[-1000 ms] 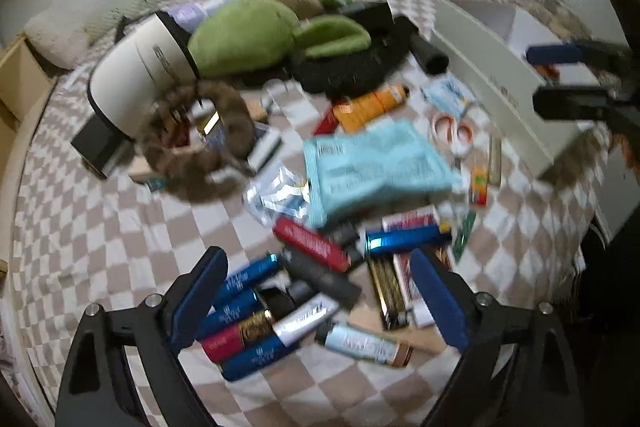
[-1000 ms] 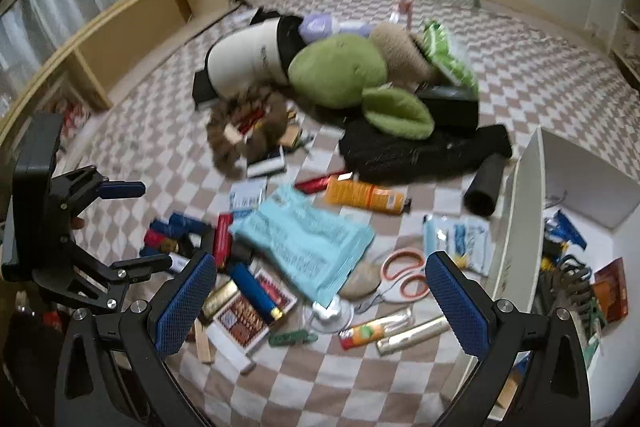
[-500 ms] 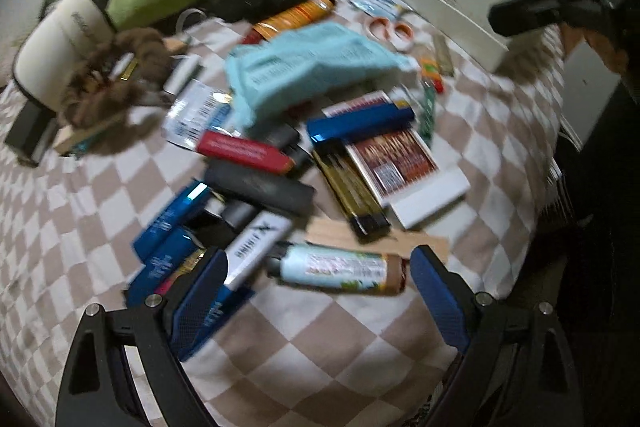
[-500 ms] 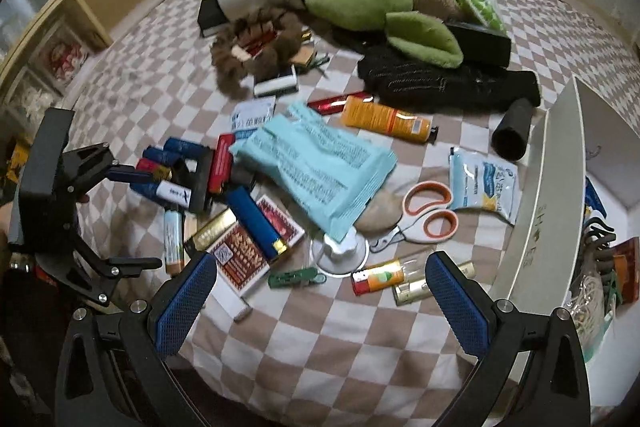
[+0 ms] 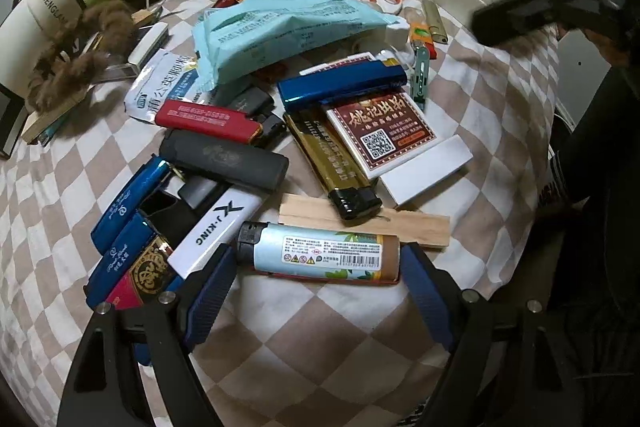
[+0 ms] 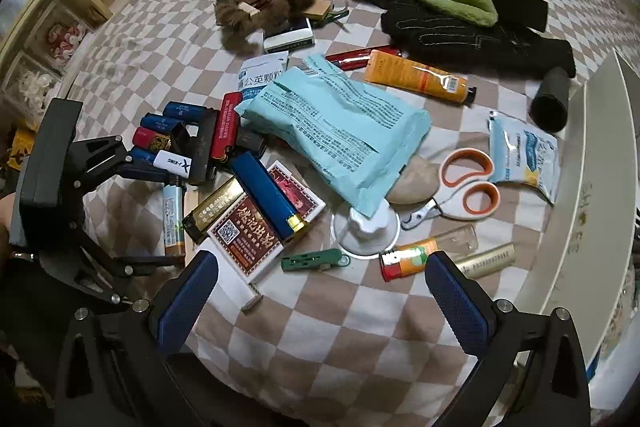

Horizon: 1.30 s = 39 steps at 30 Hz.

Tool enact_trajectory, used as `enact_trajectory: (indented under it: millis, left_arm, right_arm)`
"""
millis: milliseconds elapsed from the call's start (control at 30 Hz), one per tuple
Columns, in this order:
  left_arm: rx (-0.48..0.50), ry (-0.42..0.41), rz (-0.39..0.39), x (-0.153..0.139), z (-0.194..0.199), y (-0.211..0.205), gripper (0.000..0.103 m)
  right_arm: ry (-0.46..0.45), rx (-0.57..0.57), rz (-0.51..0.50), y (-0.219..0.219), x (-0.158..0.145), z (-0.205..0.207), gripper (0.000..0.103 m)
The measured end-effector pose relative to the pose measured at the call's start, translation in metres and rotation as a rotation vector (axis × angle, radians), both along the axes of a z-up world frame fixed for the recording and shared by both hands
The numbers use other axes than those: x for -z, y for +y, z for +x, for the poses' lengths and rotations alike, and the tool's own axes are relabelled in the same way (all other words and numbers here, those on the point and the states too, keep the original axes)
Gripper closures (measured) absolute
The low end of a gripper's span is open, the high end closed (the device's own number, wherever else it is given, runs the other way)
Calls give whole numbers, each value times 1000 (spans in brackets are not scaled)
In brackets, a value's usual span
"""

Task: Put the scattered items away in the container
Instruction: 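Lower the left tool toward the white-and-blue lighter while the right tool approaches the green clip, then close the left tool on the white-and-blue lighter while the right tool grasps the green clip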

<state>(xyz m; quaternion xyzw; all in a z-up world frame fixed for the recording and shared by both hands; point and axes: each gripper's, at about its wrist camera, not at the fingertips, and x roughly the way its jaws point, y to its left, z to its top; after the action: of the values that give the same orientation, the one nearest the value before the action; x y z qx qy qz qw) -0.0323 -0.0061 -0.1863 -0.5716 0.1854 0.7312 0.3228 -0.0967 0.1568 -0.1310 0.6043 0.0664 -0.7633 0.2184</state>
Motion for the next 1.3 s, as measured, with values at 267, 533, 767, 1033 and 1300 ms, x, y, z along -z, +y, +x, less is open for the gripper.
enact_trajectory:
  millis: [267,533,767,1033,1300]
  left_arm:
    - [10,1,3,2,1,-1,20]
    - [-15,14,41,-10,1,-11,20]
    - [-21,28,73,-17,0,-8,20]
    - [-36,30,71,-21,4,-2,20]
    - [-60,43,88,-28,3,-17,20]
  right_arm:
    - [19,-152,64,-22,16,0,23]
    - [43,-272,161,-30,33,14,41]
    - [46,-312,210,-36,45,19,41]
    - [44,-359,252,-42,57,25,50]
    - [49,-356,262,-41,51,24,53]
